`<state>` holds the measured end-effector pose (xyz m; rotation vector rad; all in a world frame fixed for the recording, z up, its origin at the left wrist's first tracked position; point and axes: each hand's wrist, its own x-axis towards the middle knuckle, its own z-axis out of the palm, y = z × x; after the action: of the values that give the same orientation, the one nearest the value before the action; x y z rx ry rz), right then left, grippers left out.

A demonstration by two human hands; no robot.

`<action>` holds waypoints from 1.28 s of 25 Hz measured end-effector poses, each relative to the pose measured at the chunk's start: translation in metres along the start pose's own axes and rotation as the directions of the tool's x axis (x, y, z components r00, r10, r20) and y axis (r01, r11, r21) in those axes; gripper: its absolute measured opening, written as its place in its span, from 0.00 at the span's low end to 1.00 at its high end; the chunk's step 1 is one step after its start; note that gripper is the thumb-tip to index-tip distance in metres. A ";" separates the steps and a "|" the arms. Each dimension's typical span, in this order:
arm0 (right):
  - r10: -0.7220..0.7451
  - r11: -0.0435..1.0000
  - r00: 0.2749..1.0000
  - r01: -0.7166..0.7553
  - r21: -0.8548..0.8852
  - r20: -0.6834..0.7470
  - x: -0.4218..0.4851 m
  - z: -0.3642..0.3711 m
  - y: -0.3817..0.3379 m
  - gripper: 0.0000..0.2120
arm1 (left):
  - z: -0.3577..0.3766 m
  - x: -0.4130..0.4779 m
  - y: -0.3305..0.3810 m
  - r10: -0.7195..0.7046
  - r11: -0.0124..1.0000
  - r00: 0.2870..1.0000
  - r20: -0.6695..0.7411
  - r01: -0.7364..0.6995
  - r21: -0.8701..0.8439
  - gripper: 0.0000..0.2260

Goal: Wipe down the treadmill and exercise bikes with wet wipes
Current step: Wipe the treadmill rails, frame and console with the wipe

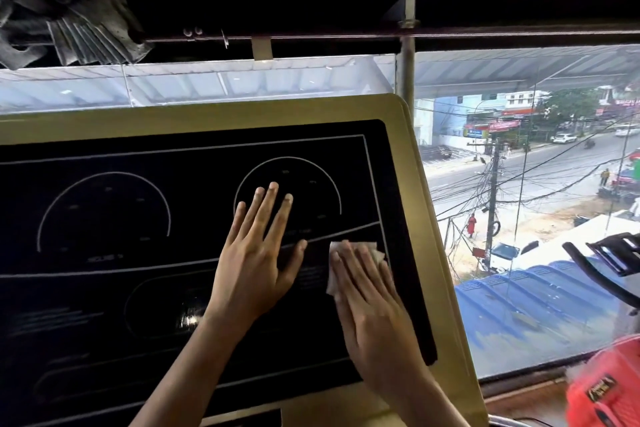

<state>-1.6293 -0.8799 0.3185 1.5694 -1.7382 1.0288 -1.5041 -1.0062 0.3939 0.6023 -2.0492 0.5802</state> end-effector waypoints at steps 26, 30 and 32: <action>-0.167 0.986 0.980 0.169 -0.004 0.105 0.013 -0.007 0.004 0.24 | -0.007 -0.024 0.007 -0.019 0.992 0.999 -0.046 0.013 -0.123 0.24; 0.175 0.984 0.981 -0.174 0.019 -0.082 -0.005 -0.009 0.023 0.24 | -0.009 -0.058 0.023 0.005 0.992 1.000 -0.022 -0.008 -0.122 0.24; 0.175 0.984 0.982 -0.173 0.044 -0.068 -0.009 -0.001 -0.001 0.25 | -0.008 -0.070 0.030 0.016 0.993 1.000 -0.003 -0.016 -0.118 0.25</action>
<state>-1.6276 -0.8745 0.3114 1.4042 -1.8412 1.1942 -1.4841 -0.9650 0.3330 0.5161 -2.0714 0.4650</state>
